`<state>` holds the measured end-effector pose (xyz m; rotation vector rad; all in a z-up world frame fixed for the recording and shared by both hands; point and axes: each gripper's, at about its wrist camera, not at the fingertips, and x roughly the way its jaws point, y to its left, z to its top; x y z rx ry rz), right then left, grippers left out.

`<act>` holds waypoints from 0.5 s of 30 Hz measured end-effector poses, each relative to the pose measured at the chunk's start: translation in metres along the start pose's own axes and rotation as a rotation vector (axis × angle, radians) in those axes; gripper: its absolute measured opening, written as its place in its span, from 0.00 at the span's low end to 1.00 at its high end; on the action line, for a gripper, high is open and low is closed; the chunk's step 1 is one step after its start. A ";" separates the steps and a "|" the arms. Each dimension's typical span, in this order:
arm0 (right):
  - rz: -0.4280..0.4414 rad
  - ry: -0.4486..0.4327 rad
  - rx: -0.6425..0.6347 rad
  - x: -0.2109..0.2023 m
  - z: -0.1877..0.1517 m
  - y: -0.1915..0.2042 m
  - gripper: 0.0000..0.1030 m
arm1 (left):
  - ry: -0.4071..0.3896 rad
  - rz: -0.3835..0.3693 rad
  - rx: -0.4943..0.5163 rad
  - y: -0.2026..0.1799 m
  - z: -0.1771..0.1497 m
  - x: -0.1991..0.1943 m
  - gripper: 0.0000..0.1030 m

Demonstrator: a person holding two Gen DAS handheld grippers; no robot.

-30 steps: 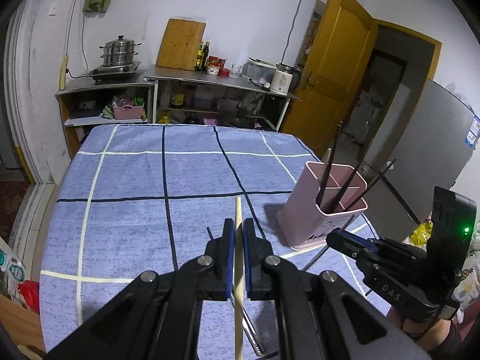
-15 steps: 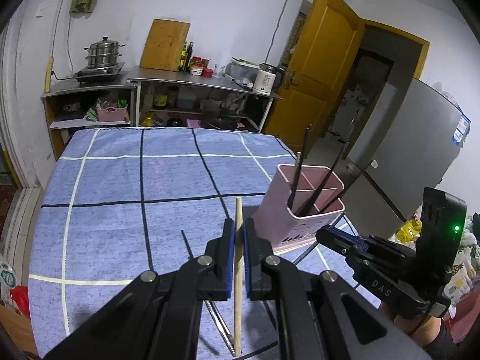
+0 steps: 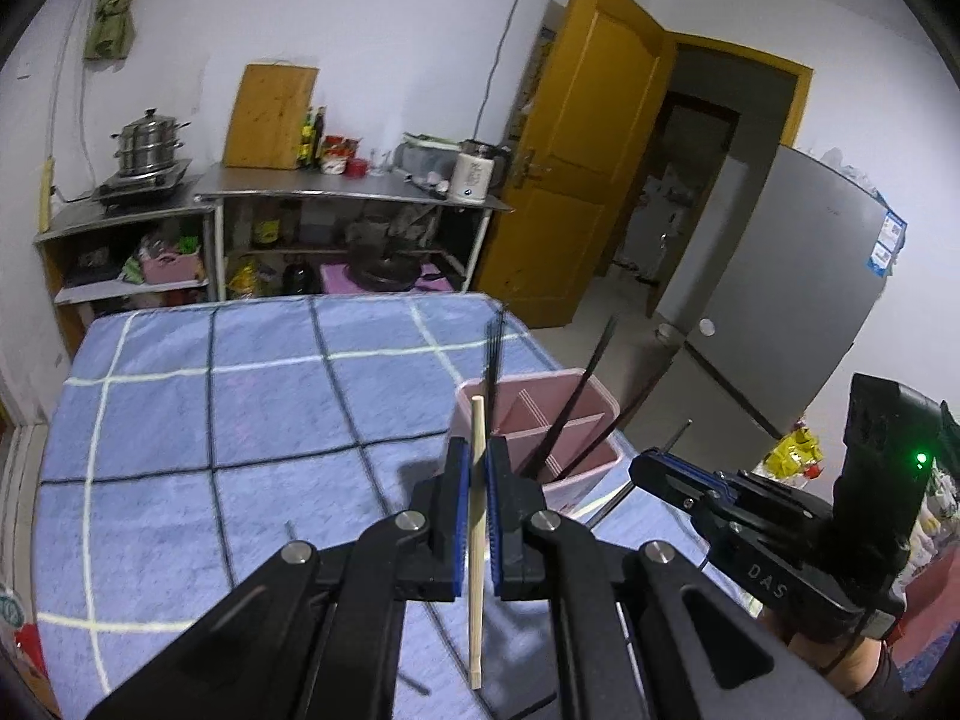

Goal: Organize utensils
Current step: 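Lift both held chopsticks and carry them over the pink basket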

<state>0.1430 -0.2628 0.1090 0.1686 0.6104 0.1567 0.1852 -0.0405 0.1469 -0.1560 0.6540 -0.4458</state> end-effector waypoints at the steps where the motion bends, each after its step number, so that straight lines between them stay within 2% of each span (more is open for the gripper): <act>1: -0.007 -0.011 0.003 -0.004 0.004 -0.004 0.05 | -0.004 -0.005 0.005 -0.004 0.004 0.004 0.06; 8: -0.037 -0.087 0.027 -0.019 0.034 -0.023 0.05 | -0.045 -0.029 0.032 -0.029 0.038 0.028 0.06; 15: -0.038 -0.131 0.052 -0.018 0.052 -0.036 0.05 | -0.095 -0.021 0.049 -0.039 0.068 0.047 0.06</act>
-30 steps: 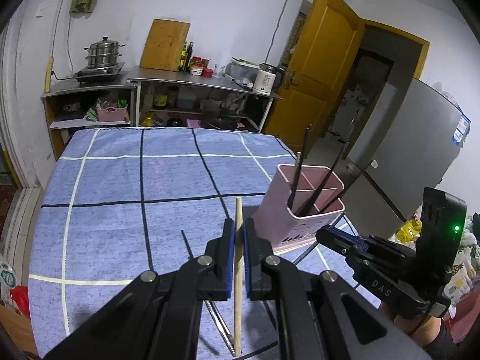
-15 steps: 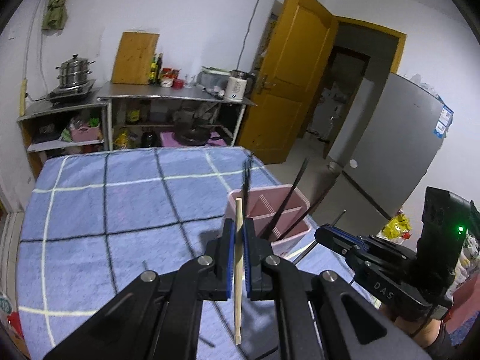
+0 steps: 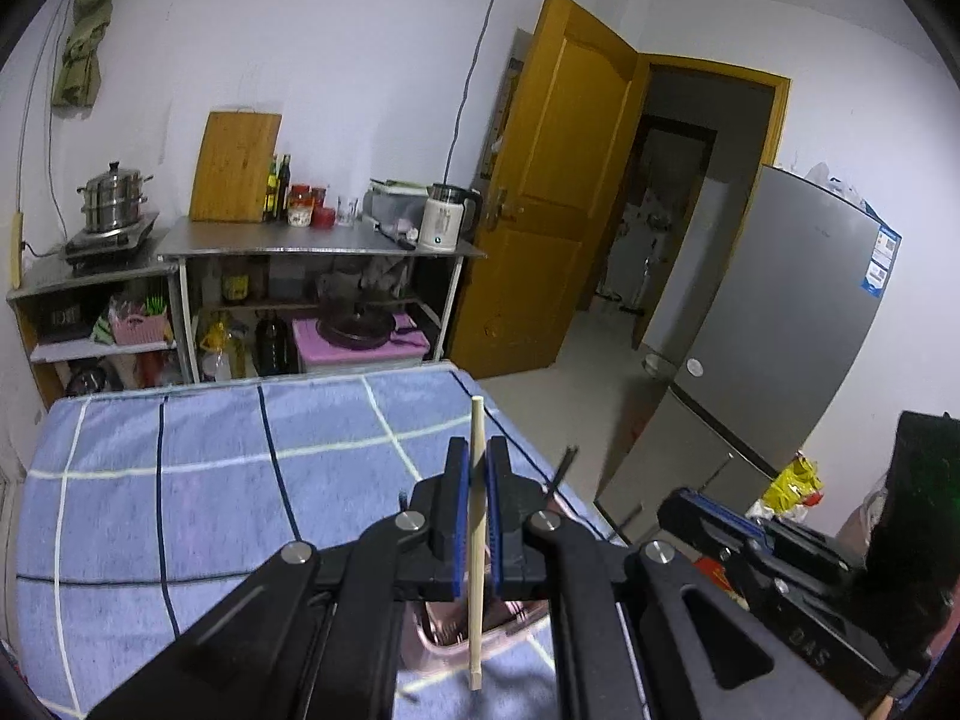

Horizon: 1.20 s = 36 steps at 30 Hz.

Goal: Organize utensils
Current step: 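Lift both held chopsticks and carry them over the pink basket, then lower the chopsticks into the basket and open both tools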

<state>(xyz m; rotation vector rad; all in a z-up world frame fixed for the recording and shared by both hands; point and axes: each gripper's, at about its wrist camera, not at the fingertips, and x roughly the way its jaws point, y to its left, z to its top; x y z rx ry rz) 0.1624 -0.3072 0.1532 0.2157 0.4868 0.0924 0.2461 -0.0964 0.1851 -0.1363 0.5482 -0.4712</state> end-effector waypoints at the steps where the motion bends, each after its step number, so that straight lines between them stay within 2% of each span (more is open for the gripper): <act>1: 0.002 -0.003 0.003 0.001 0.002 -0.001 0.05 | -0.005 0.001 0.002 0.000 0.003 0.003 0.06; 7: 0.004 -0.004 0.005 0.015 0.003 -0.003 0.04 | -0.031 0.027 0.033 -0.002 0.005 0.022 0.06; 17: -0.015 0.057 -0.023 0.045 -0.021 -0.002 0.04 | -0.011 0.016 0.044 0.004 -0.022 0.041 0.06; 26: -0.028 0.124 -0.034 0.066 -0.044 -0.003 0.05 | 0.029 0.013 0.067 0.007 -0.044 0.039 0.06; 36: -0.027 0.168 -0.022 0.067 -0.058 -0.006 0.05 | 0.046 0.006 0.063 0.011 -0.058 0.028 0.06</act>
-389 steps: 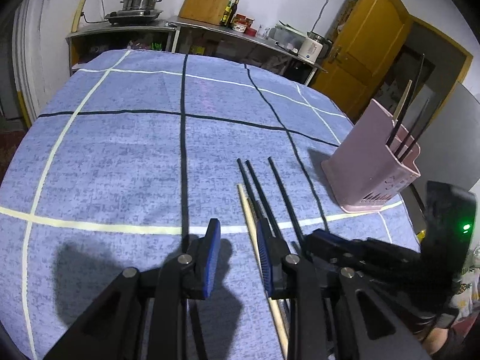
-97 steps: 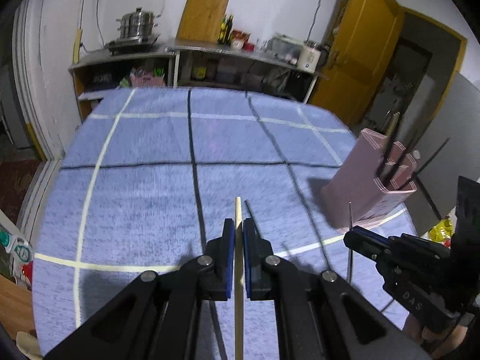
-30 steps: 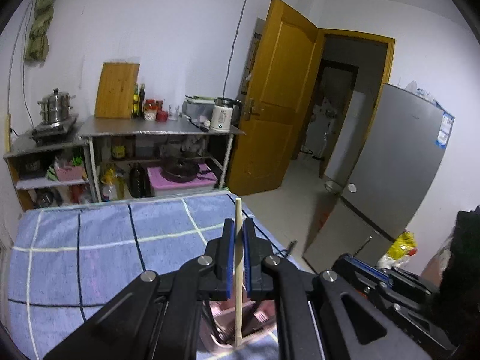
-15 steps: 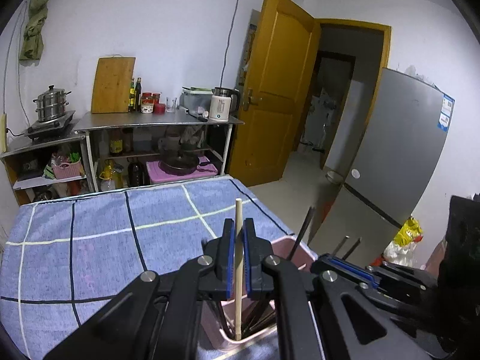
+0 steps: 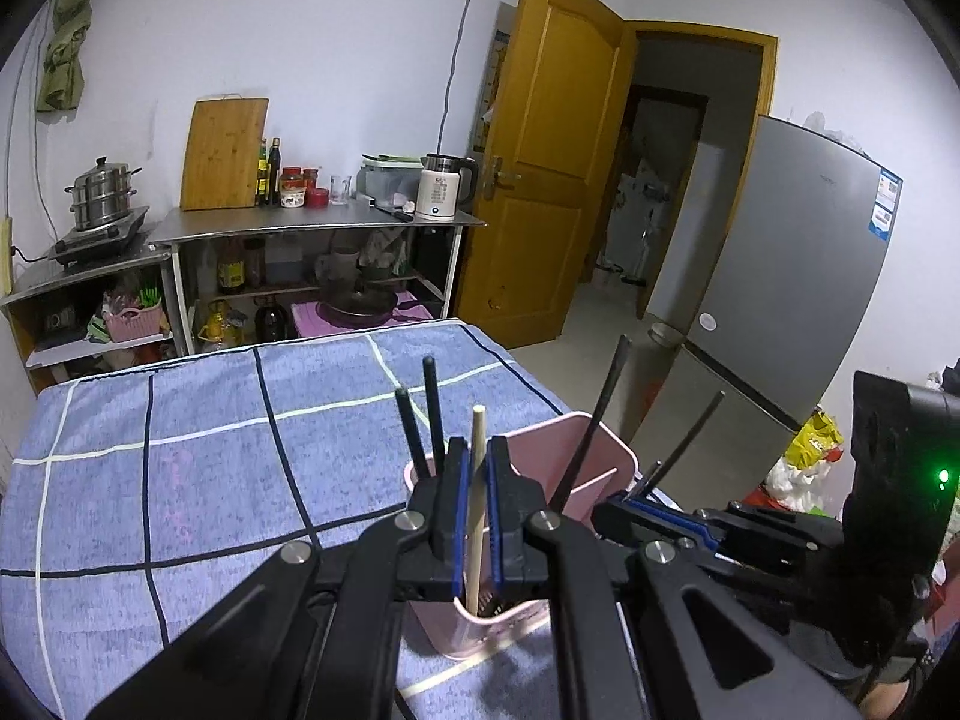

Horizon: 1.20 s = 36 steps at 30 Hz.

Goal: Organize utensils
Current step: 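Lower the chopsticks into the basket and open both tools, then move both open tools down to the remaining black chopsticks on the cloth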

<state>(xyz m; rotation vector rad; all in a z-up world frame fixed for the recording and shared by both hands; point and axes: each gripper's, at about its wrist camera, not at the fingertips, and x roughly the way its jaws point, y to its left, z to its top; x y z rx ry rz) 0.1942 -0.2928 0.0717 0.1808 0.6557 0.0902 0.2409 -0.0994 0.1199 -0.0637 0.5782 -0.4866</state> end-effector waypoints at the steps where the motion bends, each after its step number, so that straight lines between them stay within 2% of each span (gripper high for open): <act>1: -0.003 0.002 -0.001 -0.001 -0.001 0.000 0.05 | 0.001 0.001 -0.001 0.000 -0.001 -0.001 0.06; 7: -0.019 -0.018 -0.010 -0.015 -0.001 0.004 0.14 | -0.010 -0.001 -0.001 0.000 -0.003 -0.014 0.08; 9: -0.023 -0.027 -0.015 -0.021 0.000 0.005 0.14 | -0.025 -0.003 -0.005 -0.001 -0.003 -0.022 0.14; 18: -0.020 -0.069 -0.028 -0.051 -0.004 0.017 0.16 | -0.068 -0.003 -0.033 0.002 -0.013 -0.062 0.15; 21: -0.014 -0.077 -0.035 -0.059 -0.009 0.024 0.19 | -0.076 0.014 -0.039 0.007 -0.022 -0.074 0.19; 27: 0.005 -0.062 -0.068 -0.063 -0.027 0.043 0.20 | -0.065 0.047 -0.072 0.020 -0.046 -0.091 0.20; 36: 0.055 -0.013 -0.089 -0.054 -0.057 0.062 0.20 | -0.006 0.125 -0.119 0.047 -0.095 -0.102 0.22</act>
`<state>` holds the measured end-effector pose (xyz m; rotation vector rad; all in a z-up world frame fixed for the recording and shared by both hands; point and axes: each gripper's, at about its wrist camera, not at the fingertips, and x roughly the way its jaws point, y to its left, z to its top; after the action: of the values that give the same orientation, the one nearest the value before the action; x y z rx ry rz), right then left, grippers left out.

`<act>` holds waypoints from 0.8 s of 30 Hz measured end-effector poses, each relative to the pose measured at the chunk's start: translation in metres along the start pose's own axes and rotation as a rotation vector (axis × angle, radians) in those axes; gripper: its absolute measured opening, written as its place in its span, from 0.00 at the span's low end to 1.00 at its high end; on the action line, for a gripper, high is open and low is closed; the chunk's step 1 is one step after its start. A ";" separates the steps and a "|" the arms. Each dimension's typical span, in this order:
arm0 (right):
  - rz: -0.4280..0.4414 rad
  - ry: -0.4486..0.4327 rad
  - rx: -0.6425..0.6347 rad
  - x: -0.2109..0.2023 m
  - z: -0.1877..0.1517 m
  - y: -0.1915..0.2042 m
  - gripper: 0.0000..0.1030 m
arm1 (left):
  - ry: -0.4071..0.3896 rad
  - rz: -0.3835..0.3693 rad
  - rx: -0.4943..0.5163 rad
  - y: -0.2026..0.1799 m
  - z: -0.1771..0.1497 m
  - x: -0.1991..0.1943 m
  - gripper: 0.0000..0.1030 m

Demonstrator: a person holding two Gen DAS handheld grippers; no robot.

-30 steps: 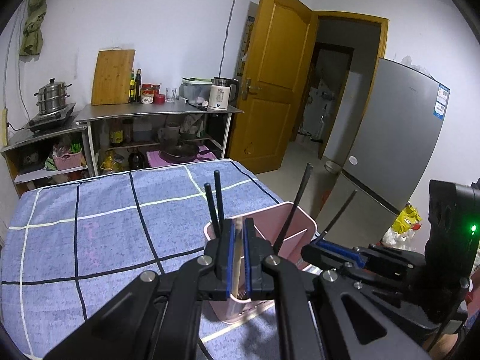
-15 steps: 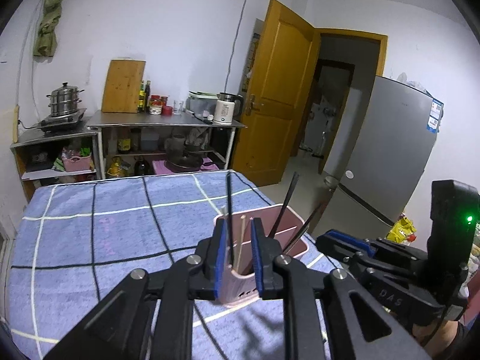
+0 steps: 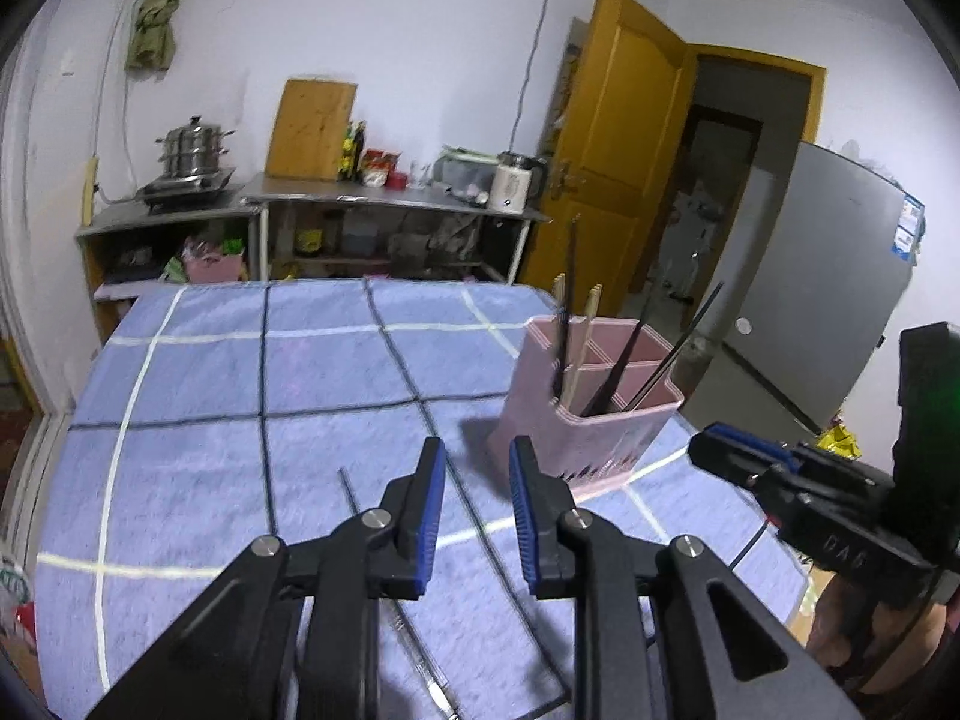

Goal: Organize utensils
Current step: 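Move both open tools down to the remaining black chopsticks on the cloth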

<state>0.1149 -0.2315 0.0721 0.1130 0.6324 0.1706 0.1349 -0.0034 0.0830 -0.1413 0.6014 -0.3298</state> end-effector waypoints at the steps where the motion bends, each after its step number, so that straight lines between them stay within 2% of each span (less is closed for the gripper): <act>1: 0.005 0.005 -0.001 0.002 -0.002 0.001 0.20 | 0.006 0.005 -0.008 0.004 -0.004 0.000 0.22; 9: 0.041 0.056 -0.012 0.021 -0.019 0.011 0.20 | 0.078 0.052 -0.066 0.030 -0.033 0.018 0.22; 24: 0.085 0.155 -0.028 0.064 -0.042 0.021 0.20 | 0.263 0.138 -0.138 0.057 -0.083 0.089 0.22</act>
<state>0.1386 -0.1966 0.0047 0.1002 0.7804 0.2717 0.1712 0.0164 -0.0449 -0.1898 0.8905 -0.1735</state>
